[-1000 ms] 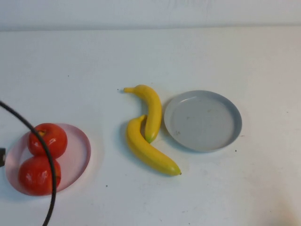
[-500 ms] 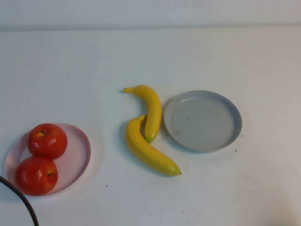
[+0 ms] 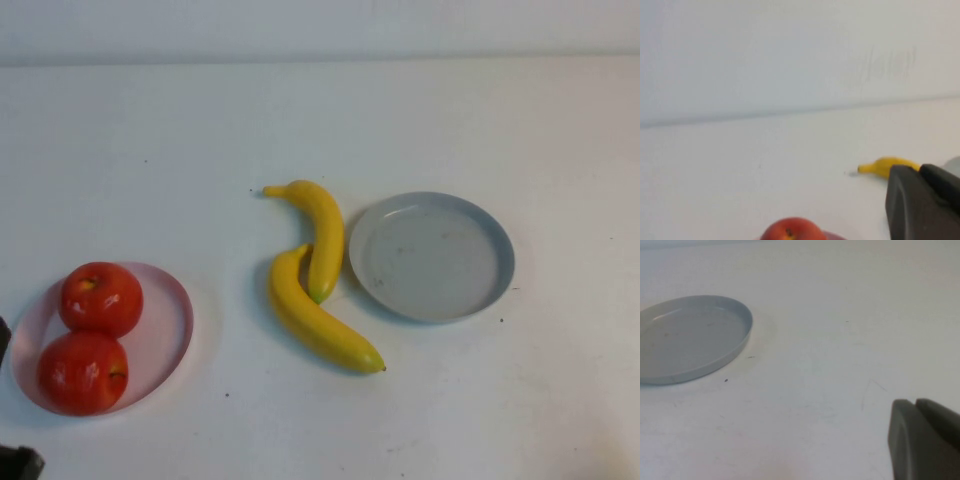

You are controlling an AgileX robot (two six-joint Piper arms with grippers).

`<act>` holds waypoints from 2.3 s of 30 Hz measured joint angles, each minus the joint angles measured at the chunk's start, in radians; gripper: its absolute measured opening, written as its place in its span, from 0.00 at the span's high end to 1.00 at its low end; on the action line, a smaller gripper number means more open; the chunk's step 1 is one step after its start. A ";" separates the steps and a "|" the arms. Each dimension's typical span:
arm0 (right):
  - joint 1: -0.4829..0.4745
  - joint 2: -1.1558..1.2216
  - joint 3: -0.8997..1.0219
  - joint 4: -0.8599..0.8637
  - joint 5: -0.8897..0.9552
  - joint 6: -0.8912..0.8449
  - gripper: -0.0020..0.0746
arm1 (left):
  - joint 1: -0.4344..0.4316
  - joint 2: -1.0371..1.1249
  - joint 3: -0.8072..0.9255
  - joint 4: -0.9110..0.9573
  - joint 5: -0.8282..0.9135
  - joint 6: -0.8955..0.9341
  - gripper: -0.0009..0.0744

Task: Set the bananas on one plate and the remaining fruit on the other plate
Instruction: Put another type of fruit in the right plate

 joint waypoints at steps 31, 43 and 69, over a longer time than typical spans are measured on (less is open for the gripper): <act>0.000 0.000 0.000 0.000 0.000 0.000 1.00 | 0.141 -0.345 0.206 -0.052 0.401 0.074 0.98; 0.000 0.000 0.000 0.000 0.000 0.000 1.00 | 0.141 -0.345 0.206 -0.052 0.401 0.074 0.98; 0.000 0.000 0.000 0.310 -0.357 0.002 1.00 | 0.141 -0.345 0.206 -0.052 0.402 0.074 0.98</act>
